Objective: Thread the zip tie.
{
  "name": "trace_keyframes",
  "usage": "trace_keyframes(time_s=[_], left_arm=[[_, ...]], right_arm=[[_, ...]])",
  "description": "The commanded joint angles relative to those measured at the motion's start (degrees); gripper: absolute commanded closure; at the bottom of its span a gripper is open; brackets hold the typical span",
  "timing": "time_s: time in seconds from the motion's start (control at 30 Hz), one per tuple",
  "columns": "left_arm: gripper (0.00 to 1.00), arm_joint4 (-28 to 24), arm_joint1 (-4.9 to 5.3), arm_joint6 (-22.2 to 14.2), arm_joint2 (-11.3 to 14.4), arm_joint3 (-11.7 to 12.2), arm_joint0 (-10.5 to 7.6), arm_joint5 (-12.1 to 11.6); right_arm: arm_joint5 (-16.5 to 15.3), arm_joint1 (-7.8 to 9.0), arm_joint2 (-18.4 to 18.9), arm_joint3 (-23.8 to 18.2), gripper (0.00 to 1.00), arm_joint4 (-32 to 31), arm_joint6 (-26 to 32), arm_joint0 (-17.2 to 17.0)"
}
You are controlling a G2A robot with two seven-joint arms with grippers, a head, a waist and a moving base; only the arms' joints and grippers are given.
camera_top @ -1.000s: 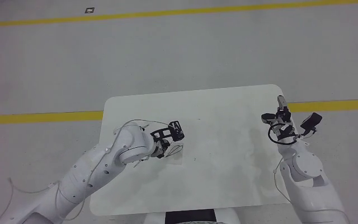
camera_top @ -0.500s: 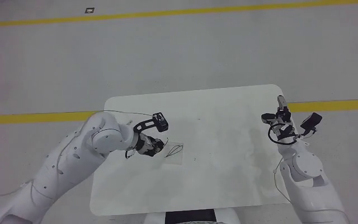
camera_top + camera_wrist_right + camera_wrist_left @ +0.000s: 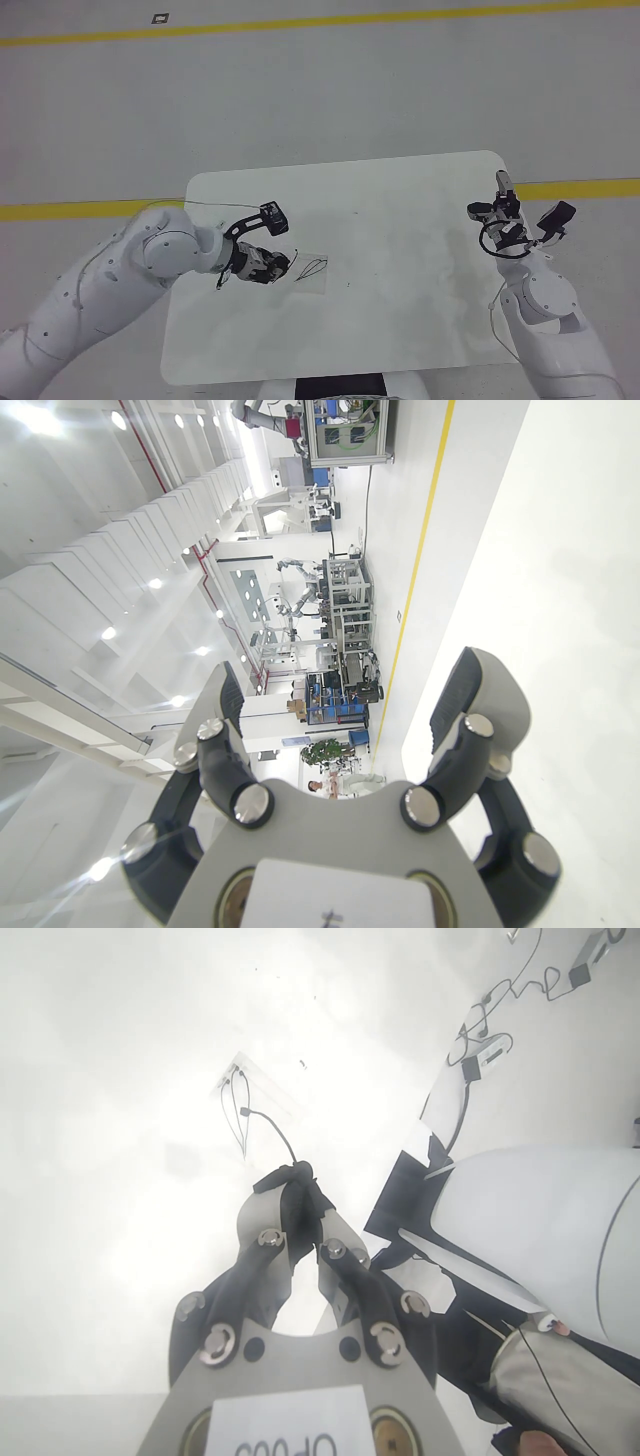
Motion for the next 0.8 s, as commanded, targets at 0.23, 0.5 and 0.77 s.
trace_keyframes(time_s=[0.23, 0.5, 0.77], left_arm=[[1.00, 0.11, 0.60, 1.83, 0.89, 2.29, -0.63, 0.00], [1.00, -4.24, 0.02, 2.37, 1.65, 4.24, -1.12, 0.00], [1.00, -13.38, 0.65, -1.63, -0.64, 6.81, -1.63, 0.00]], right_arm=[[0.00, 0.00, 0.00, 0.00, 0.00, 0.00, 0.00, 0.00], [0.00, 0.00, 0.00, 0.00, 0.00, 0.00, 0.00, 0.00], [0.00, 0.00, 0.00, 0.00, 0.00, 0.00, 0.00, 0.00]])
